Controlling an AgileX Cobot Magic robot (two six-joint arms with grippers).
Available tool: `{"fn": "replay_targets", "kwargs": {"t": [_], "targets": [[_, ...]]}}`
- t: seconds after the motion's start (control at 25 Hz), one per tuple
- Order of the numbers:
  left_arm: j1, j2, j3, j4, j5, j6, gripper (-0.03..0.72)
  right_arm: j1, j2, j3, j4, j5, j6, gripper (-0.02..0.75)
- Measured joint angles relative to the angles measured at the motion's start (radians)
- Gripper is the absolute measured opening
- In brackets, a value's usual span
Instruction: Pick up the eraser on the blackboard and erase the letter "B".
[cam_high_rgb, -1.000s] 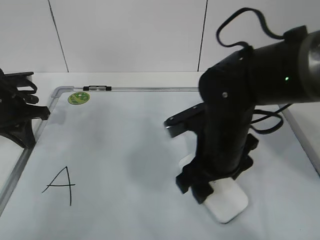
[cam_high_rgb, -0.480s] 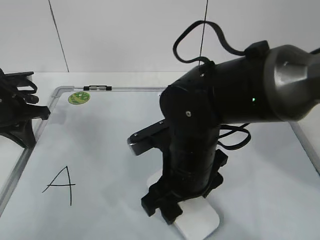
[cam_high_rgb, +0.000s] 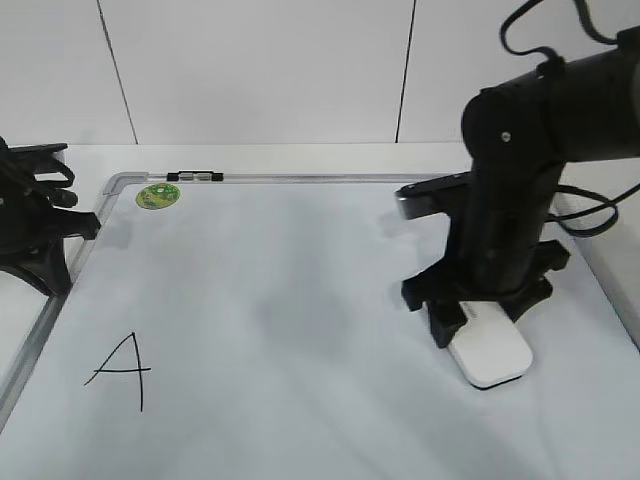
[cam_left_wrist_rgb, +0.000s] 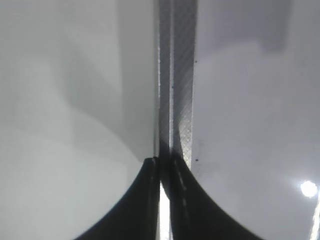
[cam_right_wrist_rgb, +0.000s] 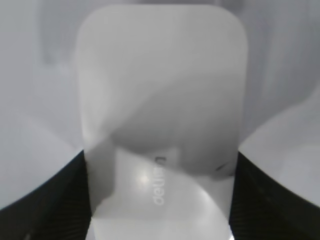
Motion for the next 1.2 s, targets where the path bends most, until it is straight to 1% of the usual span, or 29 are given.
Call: {"fn": "replay_targets", "kwargs": {"t": [0.08,0.2,0.52,0.72,1.0,1.2], "targets": [[0.0,0.0,0.0,0.0,0.0,0.0,0.016,-0.056,0.0,-0.002,-0.009,0.002,0.0,0.54],[0.0,0.0,0.0,0.0,0.0,0.0,0.016,-0.109,0.0,-0.002,-0.014,0.016,0.0,0.54],[0.0,0.0,0.0,0.0,0.0,0.0,0.016,-0.201,0.0,-0.002,-0.014,0.039,0.0,0.54],[0.0,0.0,0.0,0.0,0.0,0.0,0.016,-0.241,0.0,-0.004,-0.022,0.053,0.0,0.54],[0.0,0.0,0.0,0.0,0.0,0.0,0.016,-0.259,-0.002,-0.004,-0.055,0.064,0.0,0.54],[0.0,0.0,0.0,0.0,0.0,0.0,0.016,-0.323,-0.002,-0.004,-0.057,0.066,-0.002,0.54]]}}
